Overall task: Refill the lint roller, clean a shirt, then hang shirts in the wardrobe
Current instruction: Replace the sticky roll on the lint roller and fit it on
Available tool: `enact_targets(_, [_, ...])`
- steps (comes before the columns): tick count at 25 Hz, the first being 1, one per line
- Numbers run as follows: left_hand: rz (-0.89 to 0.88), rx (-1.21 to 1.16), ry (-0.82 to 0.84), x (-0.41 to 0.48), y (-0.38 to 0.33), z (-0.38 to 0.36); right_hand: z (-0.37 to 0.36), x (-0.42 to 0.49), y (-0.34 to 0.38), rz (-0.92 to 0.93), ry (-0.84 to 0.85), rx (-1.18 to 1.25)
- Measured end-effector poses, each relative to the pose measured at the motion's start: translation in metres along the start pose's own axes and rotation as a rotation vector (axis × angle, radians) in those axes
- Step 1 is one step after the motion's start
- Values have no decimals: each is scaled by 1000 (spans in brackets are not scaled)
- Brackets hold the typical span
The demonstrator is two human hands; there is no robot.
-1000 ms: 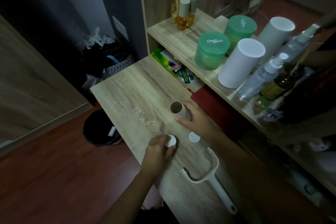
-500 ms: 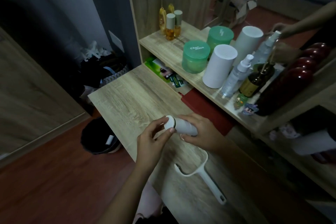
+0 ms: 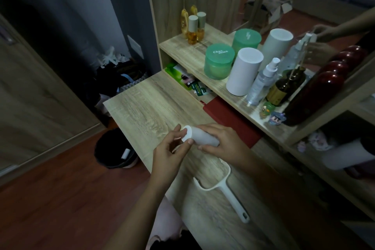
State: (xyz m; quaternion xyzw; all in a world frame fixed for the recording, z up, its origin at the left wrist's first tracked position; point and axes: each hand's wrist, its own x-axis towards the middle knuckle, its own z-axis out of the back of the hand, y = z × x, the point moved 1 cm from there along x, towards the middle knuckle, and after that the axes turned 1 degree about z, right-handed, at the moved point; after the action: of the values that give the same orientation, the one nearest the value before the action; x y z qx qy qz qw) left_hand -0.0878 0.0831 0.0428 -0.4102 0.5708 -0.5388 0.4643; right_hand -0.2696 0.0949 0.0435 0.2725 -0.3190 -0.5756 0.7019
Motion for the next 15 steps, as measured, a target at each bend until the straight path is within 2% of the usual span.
enact_targets(4, [-140, 159, -138, -2, -8, 5, -9, 9, -5, -42, 76, -23])
enact_targets(8, [-258, 248, -316, -1, -19, 18, -23, 14, -50, -234, 243, -231])
enact_targets(11, [-280, 251, -341, -3, -27, 26, -46, 10, -73, -310, 371, -354])
enact_targets(15, [-274, 233, -361, -8, -31, 31, -62, 11, -76, -293, 394, -549])
